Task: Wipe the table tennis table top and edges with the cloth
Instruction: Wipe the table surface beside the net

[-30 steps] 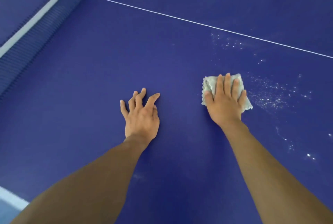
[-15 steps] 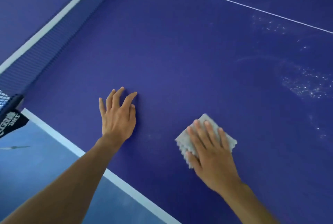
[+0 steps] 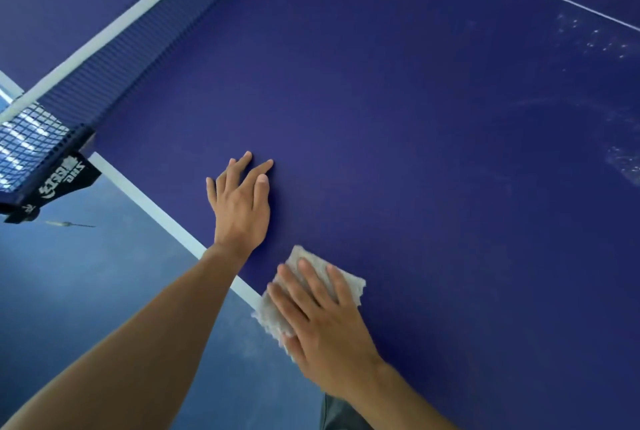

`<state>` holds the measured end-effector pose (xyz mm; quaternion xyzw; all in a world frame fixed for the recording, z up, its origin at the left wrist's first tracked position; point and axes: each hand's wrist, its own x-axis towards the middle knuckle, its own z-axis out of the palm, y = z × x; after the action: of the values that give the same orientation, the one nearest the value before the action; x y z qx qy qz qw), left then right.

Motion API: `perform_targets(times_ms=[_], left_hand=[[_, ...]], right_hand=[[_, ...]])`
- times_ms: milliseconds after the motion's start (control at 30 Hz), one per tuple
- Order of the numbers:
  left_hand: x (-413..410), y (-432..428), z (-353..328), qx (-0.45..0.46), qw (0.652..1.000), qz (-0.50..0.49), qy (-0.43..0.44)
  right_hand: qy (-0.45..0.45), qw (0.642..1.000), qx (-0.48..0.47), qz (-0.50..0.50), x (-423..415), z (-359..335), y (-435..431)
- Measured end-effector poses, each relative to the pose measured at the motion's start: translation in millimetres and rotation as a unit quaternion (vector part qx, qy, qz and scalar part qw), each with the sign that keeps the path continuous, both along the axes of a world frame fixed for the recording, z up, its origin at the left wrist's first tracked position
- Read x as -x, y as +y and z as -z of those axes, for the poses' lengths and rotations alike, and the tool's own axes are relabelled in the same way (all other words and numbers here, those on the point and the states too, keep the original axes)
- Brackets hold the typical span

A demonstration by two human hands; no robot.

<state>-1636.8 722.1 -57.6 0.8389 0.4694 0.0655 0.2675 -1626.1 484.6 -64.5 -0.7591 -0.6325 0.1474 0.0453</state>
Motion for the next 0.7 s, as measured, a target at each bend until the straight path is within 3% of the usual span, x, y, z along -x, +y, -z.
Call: perform_targets(times_ms=[67,167,300,400,467,567,633,700], left_hand=[[2.6,-0.5,1.6,-0.017,1.0,0.011,0.009],[3.0,-4.1,4.7,-0.053,0.998,0.027,0.035],[1.9,-4.8,7.2,-0.073,0.995,0.029,0.058],[2.2,-4.9,8.1,-0.075,0.994,0.03,0.069],[3.0,-4.6,8.5,-0.077,0.994,0.03,0.074],[-2.4,-5.8,5.0,-0.066,0.996,0.012,0.054],[-12.5,-11.7,-0.3,-0.051,0.998,-0.015,0.037],[-29.5,-23.1,-3.7,-0.068,0.997,0.017,0.046]], right_hand=[[-0.006,1.0,-0.008,-0.003,-18.2,3.8,-33.0],[-0.021,0.992,0.0,0.126,-83.0,2.8,-73.7],[-0.023,0.923,0.061,0.379,-159.5,-4.3,-84.0],[-0.006,0.879,0.068,0.472,-152.5,-8.8,-50.0],[-0.007,0.907,0.047,0.419,-118.5,-10.9,-26.7],[0.003,0.974,0.01,0.228,-62.4,-5.8,-16.8],[0.014,0.992,0.0,0.128,-49.6,-0.9,-30.1],[0.019,0.994,-0.004,0.104,-63.3,3.5,-51.8]])
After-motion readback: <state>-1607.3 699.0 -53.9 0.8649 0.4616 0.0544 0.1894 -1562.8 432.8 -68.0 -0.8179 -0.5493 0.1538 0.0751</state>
